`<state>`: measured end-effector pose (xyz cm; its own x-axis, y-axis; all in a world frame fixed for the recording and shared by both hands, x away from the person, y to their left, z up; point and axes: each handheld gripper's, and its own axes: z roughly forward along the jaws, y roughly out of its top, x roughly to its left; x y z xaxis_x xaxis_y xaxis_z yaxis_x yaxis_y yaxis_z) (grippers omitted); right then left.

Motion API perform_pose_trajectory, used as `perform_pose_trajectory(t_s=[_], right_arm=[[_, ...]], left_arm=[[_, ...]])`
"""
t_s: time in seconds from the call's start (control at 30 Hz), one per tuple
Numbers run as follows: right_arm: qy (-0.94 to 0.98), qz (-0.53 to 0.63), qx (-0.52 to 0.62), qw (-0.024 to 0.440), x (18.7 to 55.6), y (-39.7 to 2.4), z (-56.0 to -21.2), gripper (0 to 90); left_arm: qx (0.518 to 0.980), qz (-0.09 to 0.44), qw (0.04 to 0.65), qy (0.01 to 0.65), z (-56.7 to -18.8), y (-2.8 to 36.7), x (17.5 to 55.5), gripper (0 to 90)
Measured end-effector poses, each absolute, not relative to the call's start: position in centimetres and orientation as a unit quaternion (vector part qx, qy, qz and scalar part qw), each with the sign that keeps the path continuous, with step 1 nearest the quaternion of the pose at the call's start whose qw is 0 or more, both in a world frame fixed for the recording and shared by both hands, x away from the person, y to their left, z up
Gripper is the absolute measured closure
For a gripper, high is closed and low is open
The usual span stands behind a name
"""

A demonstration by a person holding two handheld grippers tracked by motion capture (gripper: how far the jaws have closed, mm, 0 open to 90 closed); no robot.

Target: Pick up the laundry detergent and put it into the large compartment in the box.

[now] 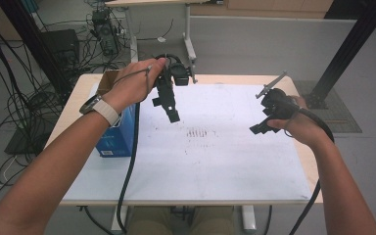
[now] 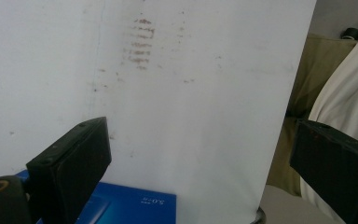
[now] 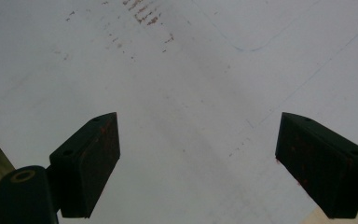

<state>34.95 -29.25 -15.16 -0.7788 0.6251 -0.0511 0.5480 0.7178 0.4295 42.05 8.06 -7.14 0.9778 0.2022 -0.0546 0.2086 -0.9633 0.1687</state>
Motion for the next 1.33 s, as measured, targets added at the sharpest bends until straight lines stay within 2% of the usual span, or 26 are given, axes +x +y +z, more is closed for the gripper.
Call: perform_pose_trajectory(t_s=[1.33], right_arm=[[0.921, 0.200, 0.322, 0.093, 35.2, -29.6, -15.8, 13.1]], left_arm=[[0.991, -0.022, 0.086, 0.104, -8.4, 7.9, 42.3, 5.4]])
